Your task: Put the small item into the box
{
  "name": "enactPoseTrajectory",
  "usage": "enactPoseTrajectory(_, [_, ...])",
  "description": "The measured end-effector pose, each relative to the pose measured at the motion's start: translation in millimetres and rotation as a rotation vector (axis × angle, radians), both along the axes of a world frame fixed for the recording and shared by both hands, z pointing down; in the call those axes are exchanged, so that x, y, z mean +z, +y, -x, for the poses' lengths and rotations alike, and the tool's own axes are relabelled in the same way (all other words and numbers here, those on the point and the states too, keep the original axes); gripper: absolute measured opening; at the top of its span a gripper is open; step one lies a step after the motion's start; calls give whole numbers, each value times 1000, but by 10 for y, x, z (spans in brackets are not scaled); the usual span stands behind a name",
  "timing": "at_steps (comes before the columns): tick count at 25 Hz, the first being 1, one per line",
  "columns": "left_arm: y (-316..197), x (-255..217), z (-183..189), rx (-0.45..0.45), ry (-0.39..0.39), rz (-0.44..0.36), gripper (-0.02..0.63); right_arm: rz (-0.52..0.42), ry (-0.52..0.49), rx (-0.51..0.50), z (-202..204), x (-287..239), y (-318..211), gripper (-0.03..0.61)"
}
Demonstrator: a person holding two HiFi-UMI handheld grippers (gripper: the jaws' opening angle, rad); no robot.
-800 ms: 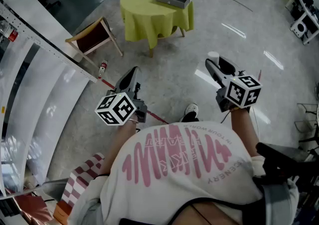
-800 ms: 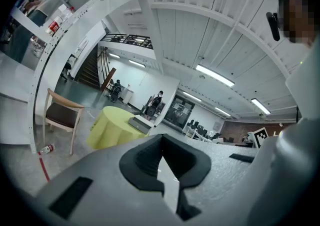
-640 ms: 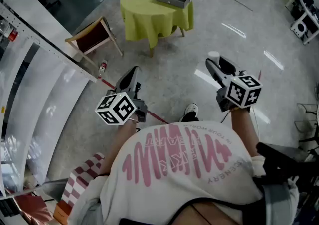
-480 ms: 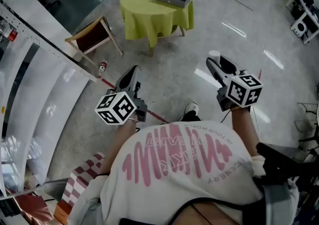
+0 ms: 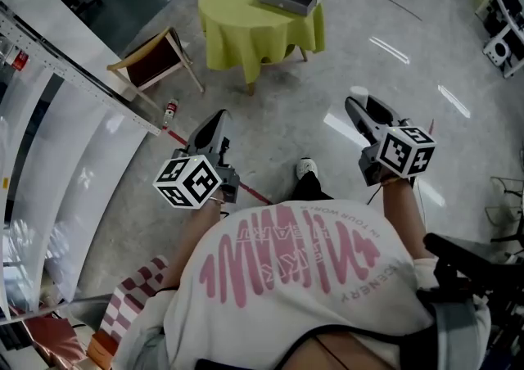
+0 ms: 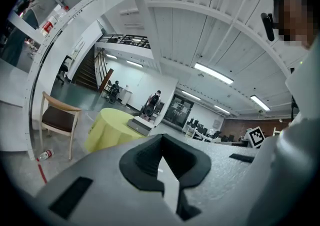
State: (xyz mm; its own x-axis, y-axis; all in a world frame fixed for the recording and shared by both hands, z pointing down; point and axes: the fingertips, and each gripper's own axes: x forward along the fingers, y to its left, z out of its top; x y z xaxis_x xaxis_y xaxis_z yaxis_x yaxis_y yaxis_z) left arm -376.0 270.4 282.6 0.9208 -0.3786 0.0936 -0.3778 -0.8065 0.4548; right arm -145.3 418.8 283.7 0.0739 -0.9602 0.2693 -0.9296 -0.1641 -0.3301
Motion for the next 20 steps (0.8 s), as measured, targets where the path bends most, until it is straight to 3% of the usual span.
enactPoseTrajectory(5, [-317,14,-249,-35,-3,9,8,5,-19,-22,-387,35,-389,178])
enactPoseTrajectory(20, [-1171,-63,-1468,-104,17,7,8,10,5,-162,-1707,-48,-1600,178])
